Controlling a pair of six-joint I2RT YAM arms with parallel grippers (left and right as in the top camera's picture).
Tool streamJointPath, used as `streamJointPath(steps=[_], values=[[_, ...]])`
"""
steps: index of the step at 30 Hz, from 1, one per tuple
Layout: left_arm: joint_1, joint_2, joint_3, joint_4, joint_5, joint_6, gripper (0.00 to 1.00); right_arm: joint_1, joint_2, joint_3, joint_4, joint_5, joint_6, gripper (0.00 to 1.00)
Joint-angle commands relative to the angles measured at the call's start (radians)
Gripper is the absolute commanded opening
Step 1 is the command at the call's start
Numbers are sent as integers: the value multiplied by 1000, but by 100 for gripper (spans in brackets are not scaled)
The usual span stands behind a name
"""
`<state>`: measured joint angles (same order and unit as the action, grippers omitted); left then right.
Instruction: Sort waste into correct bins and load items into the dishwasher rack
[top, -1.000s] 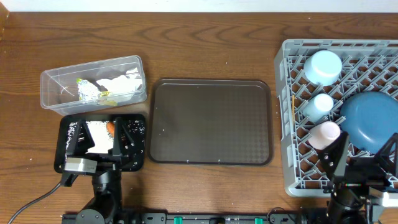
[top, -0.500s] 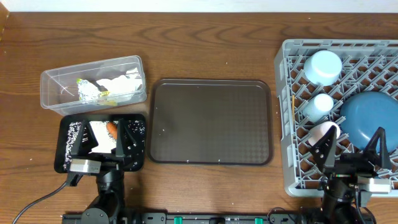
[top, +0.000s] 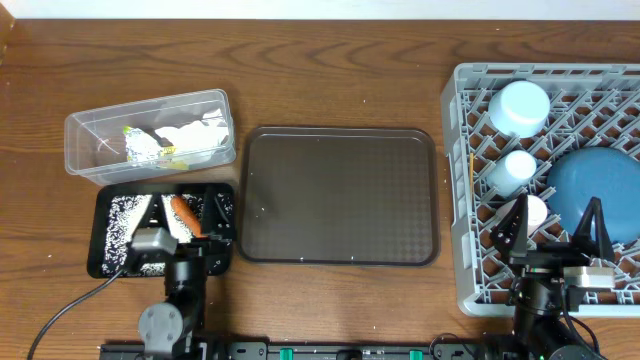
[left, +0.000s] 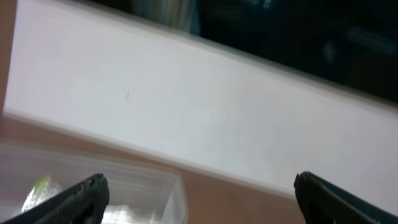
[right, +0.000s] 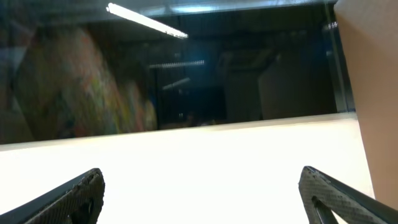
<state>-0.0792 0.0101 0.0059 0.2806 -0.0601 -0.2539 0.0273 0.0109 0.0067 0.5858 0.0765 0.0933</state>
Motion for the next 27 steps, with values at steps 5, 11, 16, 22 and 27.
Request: streamJointPath(steps=[5,11,16,22,27], values=[[5,-8,-2,-206,-12,10,98,7,-5,-2,-75,2,-12,99],[5,-8,-2,-292,-12,10,98,29,-5,-2,-253,2,-12,99],[3,-8,-2,-296,-12,10,98,28,-5,-2,-425,2,-13,99],[-10,-8,-2,-295,-12,10,98,28,-5,-2,-444,2,-12,99],[-40,-8,-2,-296,-12,10,98,28,-6,-2,-441,2,-13,99]])
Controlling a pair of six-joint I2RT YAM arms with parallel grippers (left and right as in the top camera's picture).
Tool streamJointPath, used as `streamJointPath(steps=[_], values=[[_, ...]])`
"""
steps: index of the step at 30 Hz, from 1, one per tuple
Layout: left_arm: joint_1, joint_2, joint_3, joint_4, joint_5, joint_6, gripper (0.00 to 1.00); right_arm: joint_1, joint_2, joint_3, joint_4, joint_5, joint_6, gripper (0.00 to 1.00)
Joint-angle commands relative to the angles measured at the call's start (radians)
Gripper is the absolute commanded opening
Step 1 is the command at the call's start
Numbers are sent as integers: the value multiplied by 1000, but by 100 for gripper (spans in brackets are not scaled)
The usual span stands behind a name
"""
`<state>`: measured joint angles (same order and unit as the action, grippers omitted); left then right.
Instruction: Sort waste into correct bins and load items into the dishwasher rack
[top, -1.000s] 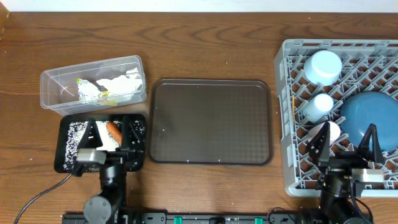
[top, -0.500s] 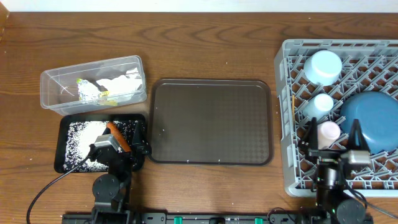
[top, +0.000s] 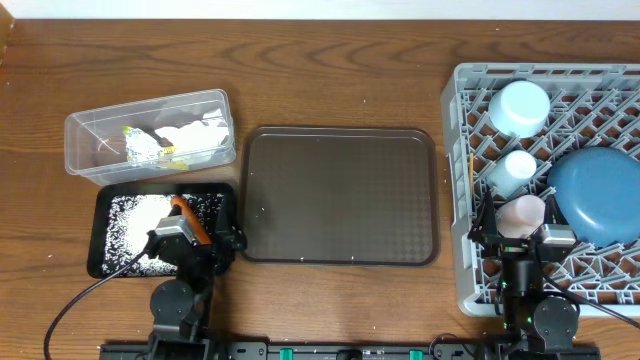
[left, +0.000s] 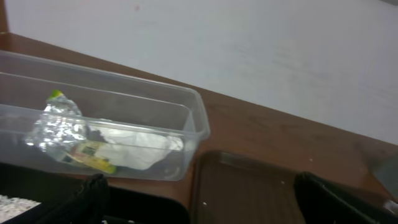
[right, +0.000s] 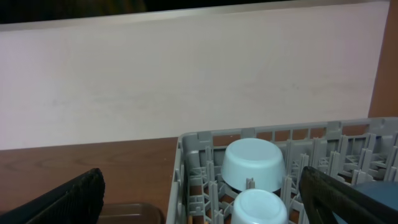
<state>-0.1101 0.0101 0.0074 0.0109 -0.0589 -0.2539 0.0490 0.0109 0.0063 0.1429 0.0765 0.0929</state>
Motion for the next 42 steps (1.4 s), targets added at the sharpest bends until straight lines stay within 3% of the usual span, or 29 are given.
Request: streamJointPath(steps=[1,42], values=[[-9,-8,-3,-26,-13,10,98,6,-5,-1,2,2,-12,99],[-7,-9,-3,-45,-13,10,98,7,-6,-1,-77,2,-12,99]])
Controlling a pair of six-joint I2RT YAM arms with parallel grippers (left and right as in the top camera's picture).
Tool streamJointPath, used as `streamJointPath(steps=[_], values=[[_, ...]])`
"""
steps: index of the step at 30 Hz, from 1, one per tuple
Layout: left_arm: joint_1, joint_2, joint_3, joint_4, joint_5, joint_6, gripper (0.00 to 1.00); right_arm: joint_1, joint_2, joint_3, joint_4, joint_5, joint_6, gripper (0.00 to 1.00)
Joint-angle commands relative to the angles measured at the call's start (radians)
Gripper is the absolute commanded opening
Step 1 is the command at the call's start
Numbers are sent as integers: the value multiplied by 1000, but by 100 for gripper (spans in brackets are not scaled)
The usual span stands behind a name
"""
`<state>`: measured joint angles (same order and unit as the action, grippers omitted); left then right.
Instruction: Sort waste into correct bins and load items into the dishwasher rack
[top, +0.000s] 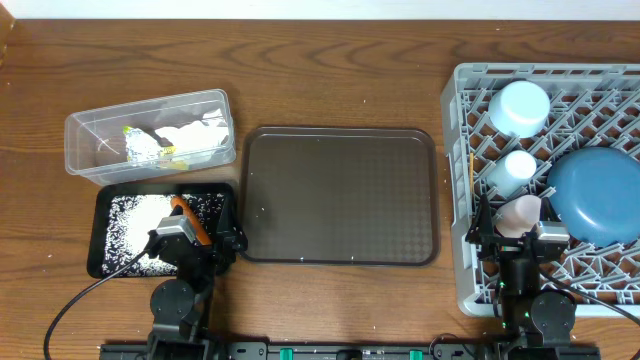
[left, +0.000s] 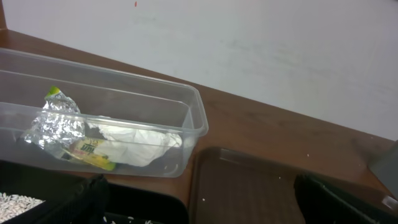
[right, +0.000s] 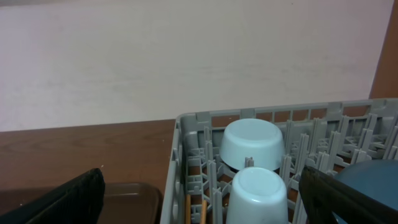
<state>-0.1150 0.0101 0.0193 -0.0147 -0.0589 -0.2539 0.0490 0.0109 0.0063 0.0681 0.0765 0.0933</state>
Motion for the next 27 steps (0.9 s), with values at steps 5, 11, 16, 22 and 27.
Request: streamJointPath(steps=[5,11,16,22,27], values=[[12,-9,-15,-14,-13,10,98,8,-6,-2,-32,2,-13,99],[12,-9,-15,-14,-13,10,98,11,-6,-2,-135,1,-13,99],[12,-9,-15,-14,-13,10,98,11,-6,-2,-135,-2,-12,99],[12,-9,-15,-14,-13,10,98,10,-6,-2,-135,-2,-13,99],[12,-9,-15,-14,-13,10,98,10,-6,-1,-135,-2,-12,99]])
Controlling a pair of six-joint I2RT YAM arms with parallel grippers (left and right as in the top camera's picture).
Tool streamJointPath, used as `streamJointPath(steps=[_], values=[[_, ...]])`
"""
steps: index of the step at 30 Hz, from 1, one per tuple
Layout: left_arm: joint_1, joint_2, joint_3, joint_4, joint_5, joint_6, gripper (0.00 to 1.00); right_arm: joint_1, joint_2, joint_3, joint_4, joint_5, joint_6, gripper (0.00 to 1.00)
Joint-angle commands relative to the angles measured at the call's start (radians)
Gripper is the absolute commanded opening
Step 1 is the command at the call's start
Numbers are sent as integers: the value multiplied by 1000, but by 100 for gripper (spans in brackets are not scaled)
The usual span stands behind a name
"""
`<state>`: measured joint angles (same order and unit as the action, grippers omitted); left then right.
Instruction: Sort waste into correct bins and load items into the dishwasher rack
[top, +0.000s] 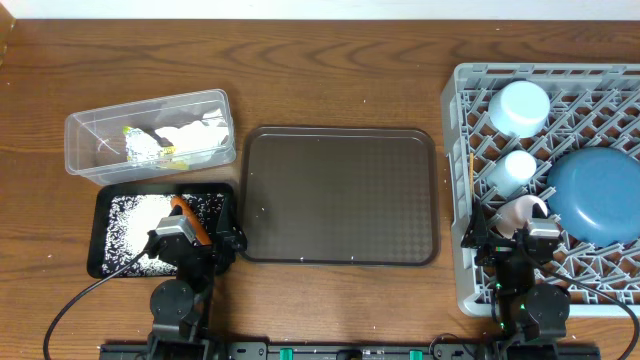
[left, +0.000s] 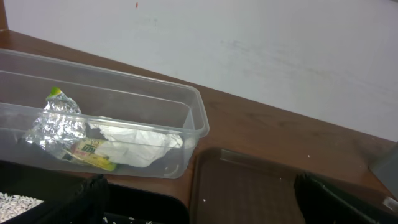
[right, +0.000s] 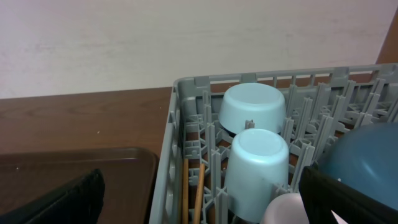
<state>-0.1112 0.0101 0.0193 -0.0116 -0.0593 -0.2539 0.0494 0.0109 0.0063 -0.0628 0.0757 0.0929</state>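
A clear plastic bin (top: 150, 135) (left: 106, 130) at the left holds crumpled foil, a wrapper and white paper. In front of it a black tray (top: 125, 235) carries white grains and an orange piece (top: 185, 215). The grey dishwasher rack (top: 462, 180) (right: 180, 124) at the right holds two light blue cups (right: 258, 165), a pink cup (top: 520, 212), a blue bowl (top: 590, 195) and wooden chopsticks (right: 193, 193). My left gripper (top: 195, 245) (left: 199, 205) rests open at the black tray's right end. My right gripper (top: 512, 238) (right: 205, 202) is open at the rack's front left, holding nothing.
A brown serving tray (top: 340, 195) (left: 249, 193) lies bare between the bins and the rack. A white wall runs along the far edge of the wooden table (top: 330, 80). Both arm bases stand at the near table edge.
The right wrist view has dipped a little, so the rack, cups and chopsticks show larger and lower down. The left gripper has not moved. Both grippers remain open.
At first both wrist cameras pointed up at the wall and dark windows, with the grippers raised and open over the black tray and the rack's front. Then both sat low at the near table edge, looking level across the table. Now only the right has tilted further down.
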Motion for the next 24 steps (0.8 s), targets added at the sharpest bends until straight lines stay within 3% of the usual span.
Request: streamJointPath(steps=[1,24], values=[[8,-9,-15,-18,-13,10,98,10,-6,-1,-5,-1,-12,99],[7,-9,-15,-55,-12,10,98,10,-5,-1,-5,-1,-12,99]])
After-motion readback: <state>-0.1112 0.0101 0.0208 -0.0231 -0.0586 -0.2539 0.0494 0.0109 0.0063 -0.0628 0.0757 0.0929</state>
